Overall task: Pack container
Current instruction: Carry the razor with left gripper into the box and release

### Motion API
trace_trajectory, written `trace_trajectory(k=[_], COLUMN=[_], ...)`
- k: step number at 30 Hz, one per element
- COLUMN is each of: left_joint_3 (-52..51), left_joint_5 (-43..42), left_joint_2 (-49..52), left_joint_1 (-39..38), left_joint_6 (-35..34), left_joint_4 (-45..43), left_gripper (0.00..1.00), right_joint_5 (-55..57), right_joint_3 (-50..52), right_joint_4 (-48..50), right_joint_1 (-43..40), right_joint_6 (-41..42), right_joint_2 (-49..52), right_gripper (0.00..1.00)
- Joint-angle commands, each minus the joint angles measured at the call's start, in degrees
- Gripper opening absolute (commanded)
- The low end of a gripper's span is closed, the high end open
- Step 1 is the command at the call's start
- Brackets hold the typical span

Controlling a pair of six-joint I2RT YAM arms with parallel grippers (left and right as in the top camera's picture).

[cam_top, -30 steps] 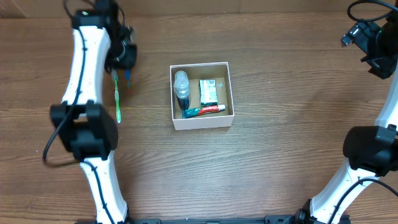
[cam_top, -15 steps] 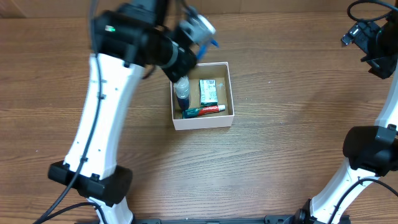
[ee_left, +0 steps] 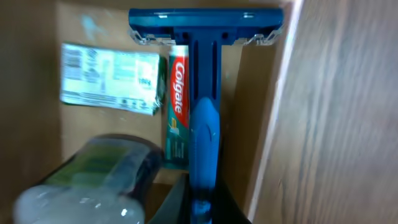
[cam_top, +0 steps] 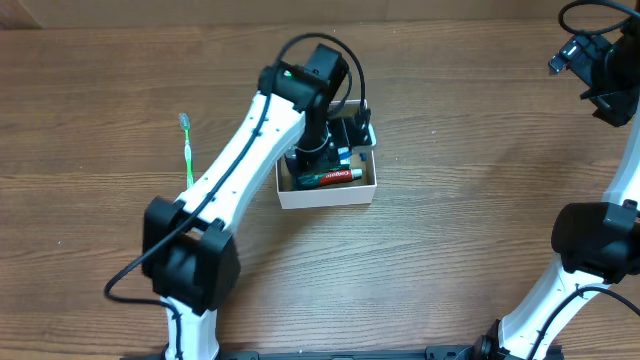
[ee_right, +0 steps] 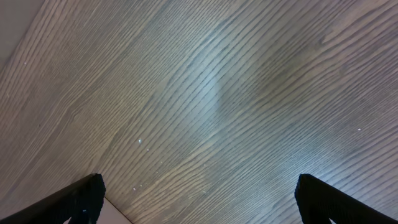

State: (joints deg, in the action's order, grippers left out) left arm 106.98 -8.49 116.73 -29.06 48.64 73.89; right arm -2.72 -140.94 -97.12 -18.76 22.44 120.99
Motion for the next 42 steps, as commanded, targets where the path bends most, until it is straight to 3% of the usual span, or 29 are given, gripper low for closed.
trace_trajectory(k=[1, 6, 14, 20, 22, 25, 29, 35, 42], left_joint_3=[-0.5, -0.8, -0.8, -0.8, -0.8, -0.8, -0.8, 0.0, 16.3], left_joint_5=[1.7, 2.4, 3.6, 3.6, 4.0, 4.1, 4.0, 4.0, 5.5], left_joint_2=[3.0, 7.0, 11.1, 11.2, 11.2, 11.2, 11.2, 11.0, 10.5], left_joint_1=[-0.1, -0.1, -0.3, -0.3, -0.3, -0.3, -0.3, -1.6, -4.8], left_joint_6=[3.0, 8.0, 8.5, 8.6, 8.6, 8.9, 9.2, 8.3, 0.4], left_joint_4=[-1.1, -1.6, -3.0, -4.1, -4.2, -4.6, -6.5, -7.1, -1.0], left_gripper=[0.04, 0.04, 0.04, 0.17, 0.16, 0.07, 0.07, 0.24, 0.33], right_joint_5=[0.1, 0.1, 0.1, 0.1, 0.1, 0.1, 0.1, 0.1, 0.1], right_joint_3=[-0.8, -0.8, -0.8, -0.8, -0.8, -0.8, -0.8, -0.8, -0.8], right_joint_4=[0.2, 0.2, 0.2, 0.2, 0.2, 0.2, 0.2, 0.2, 0.2], right_joint_1=[-0.1, -0.1, -0.1, -0.1, -0.1, -0.1, -0.1, -0.1, -0.1], right_joint_6=[-0.3, -0.3, -0.3, -0.3, -0.3, -0.3, -0.3, -0.3, -0.3], right_joint_2=[-1.6, -1.6, -1.6, -1.6, -1.6, -1.6, -1.6, -1.6, -1.6], right_gripper=[1.0, 1.0, 1.0, 1.0, 1.0, 1.0, 1.0, 1.0, 1.0])
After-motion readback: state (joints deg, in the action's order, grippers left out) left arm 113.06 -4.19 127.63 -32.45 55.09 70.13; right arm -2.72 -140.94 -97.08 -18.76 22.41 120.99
